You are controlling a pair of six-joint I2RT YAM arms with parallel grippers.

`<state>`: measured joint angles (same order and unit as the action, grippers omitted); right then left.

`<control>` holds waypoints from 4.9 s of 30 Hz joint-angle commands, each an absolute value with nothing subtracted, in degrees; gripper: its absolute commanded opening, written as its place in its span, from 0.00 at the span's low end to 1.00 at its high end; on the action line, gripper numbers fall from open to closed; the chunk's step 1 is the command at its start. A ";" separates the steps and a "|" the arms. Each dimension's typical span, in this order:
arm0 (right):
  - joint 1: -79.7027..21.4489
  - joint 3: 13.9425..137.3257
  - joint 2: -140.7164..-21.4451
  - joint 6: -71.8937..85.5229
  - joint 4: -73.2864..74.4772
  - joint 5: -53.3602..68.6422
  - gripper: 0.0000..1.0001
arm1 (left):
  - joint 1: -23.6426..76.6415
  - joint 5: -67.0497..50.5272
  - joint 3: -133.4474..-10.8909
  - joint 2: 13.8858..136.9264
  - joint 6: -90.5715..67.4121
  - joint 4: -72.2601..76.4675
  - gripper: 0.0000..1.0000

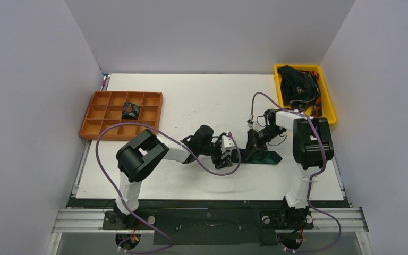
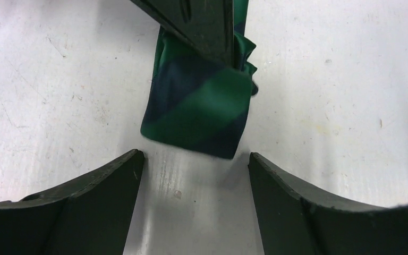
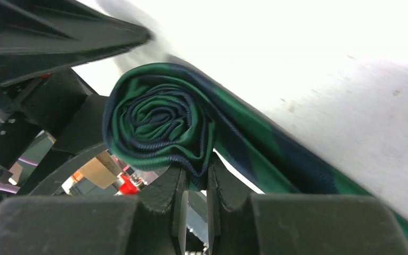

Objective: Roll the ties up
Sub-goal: Roll the tie at the center of the board.

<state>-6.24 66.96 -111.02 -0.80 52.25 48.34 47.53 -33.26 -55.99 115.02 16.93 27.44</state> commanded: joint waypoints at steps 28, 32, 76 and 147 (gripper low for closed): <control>-15.95 78.57 -126.25 -7.54 58.11 41.56 0.00 | 48.13 -37.80 -54.34 118.28 18.31 36.89 0.48; -13.55 76.64 -120.12 -6.83 56.89 44.72 0.19 | 46.97 -37.85 -53.33 117.62 15.79 33.42 0.21; -11.85 70.42 -112.83 -6.97 51.45 15.59 0.00 | 46.90 -37.90 -54.69 114.51 8.42 37.89 0.85; -10.39 67.26 -116.00 -2.15 48.18 30.64 0.00 | 46.69 -35.35 -50.75 117.73 13.56 33.24 0.58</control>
<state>-13.02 69.41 -110.96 3.81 49.04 51.90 47.88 -32.47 -52.86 117.21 13.47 38.83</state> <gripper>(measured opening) 0.106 0.552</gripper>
